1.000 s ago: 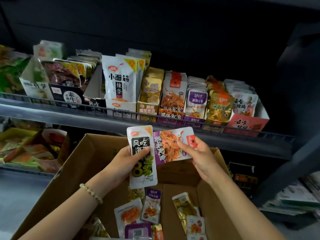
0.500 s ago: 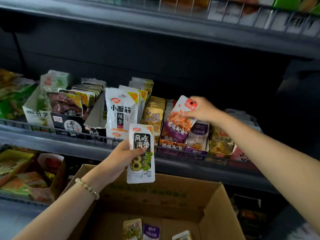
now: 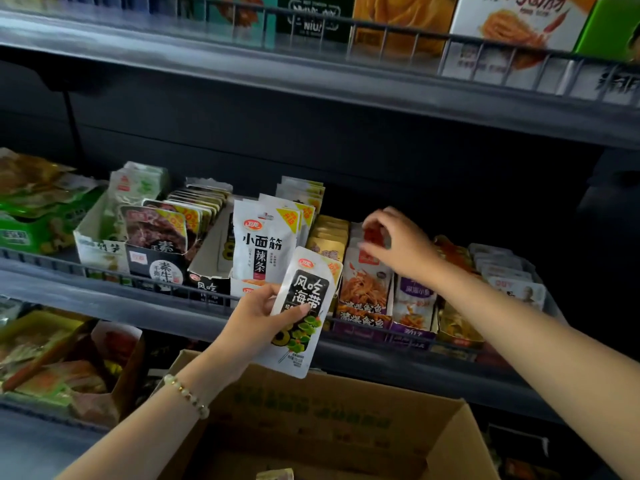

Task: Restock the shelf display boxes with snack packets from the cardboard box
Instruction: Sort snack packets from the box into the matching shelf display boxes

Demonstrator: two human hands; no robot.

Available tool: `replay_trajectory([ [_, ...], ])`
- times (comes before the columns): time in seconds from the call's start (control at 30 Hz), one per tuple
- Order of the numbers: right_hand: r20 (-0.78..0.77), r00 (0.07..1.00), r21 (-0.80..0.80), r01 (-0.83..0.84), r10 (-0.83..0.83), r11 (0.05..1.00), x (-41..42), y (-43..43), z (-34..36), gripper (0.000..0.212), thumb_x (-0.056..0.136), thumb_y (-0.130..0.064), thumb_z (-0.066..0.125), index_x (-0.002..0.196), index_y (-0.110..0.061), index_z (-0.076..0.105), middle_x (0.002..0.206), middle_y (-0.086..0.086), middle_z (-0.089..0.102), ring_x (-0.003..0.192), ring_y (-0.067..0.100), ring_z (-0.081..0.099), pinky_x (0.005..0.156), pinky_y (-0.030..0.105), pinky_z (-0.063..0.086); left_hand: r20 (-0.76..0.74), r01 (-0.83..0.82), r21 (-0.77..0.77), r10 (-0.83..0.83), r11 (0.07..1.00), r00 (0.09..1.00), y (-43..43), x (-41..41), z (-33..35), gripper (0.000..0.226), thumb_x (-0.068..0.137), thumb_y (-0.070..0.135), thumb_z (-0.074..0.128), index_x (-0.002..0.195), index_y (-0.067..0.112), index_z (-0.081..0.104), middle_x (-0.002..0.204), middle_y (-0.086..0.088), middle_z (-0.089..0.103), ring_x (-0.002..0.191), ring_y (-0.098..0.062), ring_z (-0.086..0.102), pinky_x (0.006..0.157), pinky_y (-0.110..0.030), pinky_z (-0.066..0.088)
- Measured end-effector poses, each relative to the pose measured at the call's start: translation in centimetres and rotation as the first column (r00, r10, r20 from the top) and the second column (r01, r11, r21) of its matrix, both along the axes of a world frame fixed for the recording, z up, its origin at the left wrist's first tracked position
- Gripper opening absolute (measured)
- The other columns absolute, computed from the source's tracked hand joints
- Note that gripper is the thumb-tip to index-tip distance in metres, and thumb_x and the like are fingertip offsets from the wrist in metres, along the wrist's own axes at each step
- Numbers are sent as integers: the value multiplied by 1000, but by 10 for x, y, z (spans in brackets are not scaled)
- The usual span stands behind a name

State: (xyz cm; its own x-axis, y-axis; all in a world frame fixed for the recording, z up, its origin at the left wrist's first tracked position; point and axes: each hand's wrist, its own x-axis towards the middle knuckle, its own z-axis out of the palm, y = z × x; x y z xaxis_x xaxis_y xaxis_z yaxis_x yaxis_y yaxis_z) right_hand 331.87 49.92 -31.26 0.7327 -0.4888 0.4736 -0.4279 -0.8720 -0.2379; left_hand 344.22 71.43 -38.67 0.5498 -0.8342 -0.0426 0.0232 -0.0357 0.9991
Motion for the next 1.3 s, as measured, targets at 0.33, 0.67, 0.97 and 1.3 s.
replay_trajectory([
  [0.33,-100,943,637,-186,319,748,50,96,39,57,78,-25,78,127,-9,55,113,6,69,102,19,68,89,36,55,117,12,-185,10,983,993,32,30,18,19,79,16,74,96,12,66,90,0,76,86,-17,73,70,-22,57],
  [0.67,212,967,435,-224,143,872,148,92,114,24,78,-9,76,94,-20,61,87,4,66,69,8,60,61,18,51,821,-145,-125,184,982,541,68,180,10,40,89,47,52,121,25,59,119,11,60,115,-9,53,99,-32,44],
  [0.97,57,998,267,8,-24,964,237,54,97,25,74,-5,78,96,-7,68,96,14,69,84,24,63,74,34,53,906,-113,-10,57,993,419,46,215,-21,88,69,89,11,131,42,51,140,18,40,134,-9,26,109,-39,31],
  [1.3,-382,918,272,2,106,962,270,43,50,32,76,3,75,106,6,62,100,22,68,71,23,64,58,27,56,874,-125,-196,231,973,427,32,223,-43,66,75,85,28,119,47,59,120,28,41,117,0,29,98,-27,25],
])
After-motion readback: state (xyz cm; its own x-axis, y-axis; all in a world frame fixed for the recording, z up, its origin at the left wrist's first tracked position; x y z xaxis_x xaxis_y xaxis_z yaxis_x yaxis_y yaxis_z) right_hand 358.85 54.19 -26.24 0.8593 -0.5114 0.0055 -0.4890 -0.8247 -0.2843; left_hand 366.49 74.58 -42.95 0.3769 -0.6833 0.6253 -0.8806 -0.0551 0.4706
